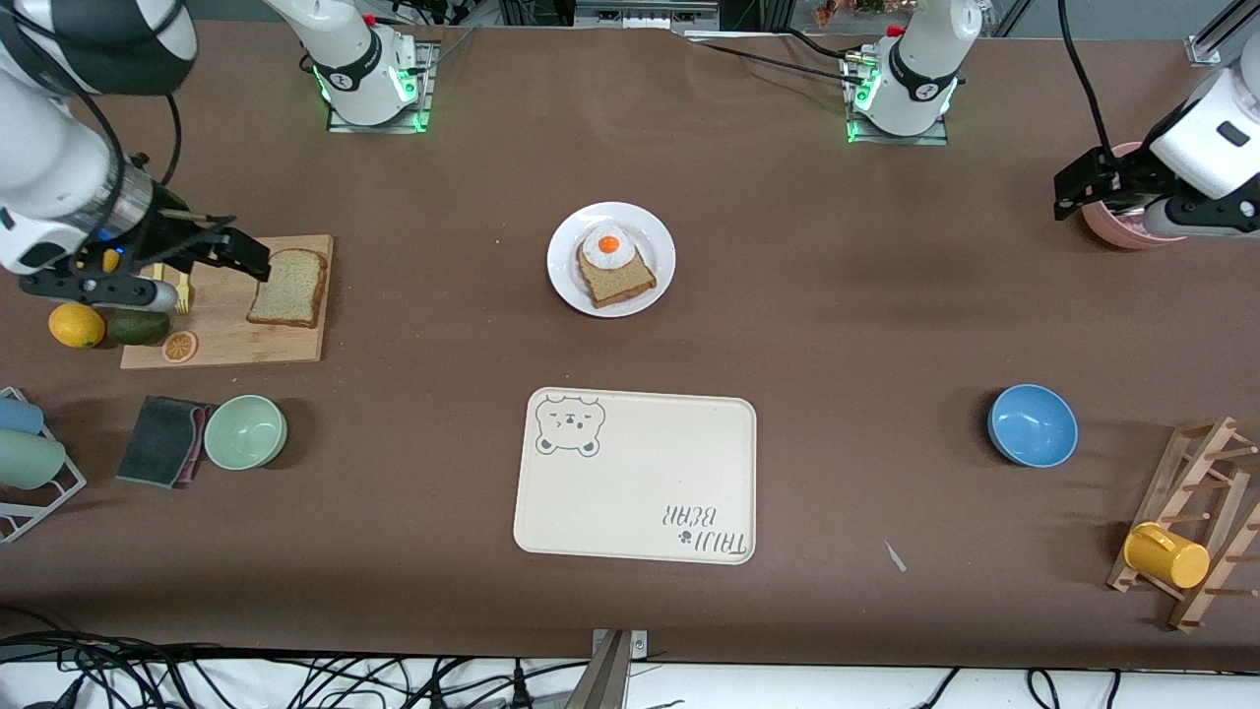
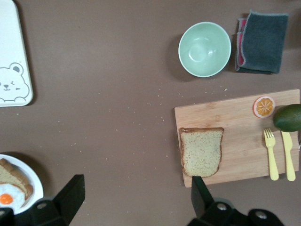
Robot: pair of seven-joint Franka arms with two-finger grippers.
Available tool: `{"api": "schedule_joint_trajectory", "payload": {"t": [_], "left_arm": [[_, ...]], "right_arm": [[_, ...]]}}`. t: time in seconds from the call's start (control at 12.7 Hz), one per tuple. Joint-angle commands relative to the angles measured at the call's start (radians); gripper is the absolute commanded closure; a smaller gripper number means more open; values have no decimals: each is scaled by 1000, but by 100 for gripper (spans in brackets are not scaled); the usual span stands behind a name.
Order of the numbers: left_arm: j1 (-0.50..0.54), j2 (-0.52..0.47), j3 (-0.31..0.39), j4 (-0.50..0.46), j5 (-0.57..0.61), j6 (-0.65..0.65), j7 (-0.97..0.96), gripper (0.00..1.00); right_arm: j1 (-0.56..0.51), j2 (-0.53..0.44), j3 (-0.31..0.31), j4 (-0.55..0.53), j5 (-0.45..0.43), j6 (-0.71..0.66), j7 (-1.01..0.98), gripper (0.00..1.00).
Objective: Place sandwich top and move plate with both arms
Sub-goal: 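Lower the right gripper onto the bread slice on the cutting board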
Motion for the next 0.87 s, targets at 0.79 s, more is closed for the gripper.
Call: {"api": "schedule_joint_trajectory", "payload": {"t": [0.79], "left_arm": [[6, 20, 6, 48, 18, -43, 10, 0]], "right_arm": [[-23, 59, 44, -502, -324, 449, 169, 2]]}}
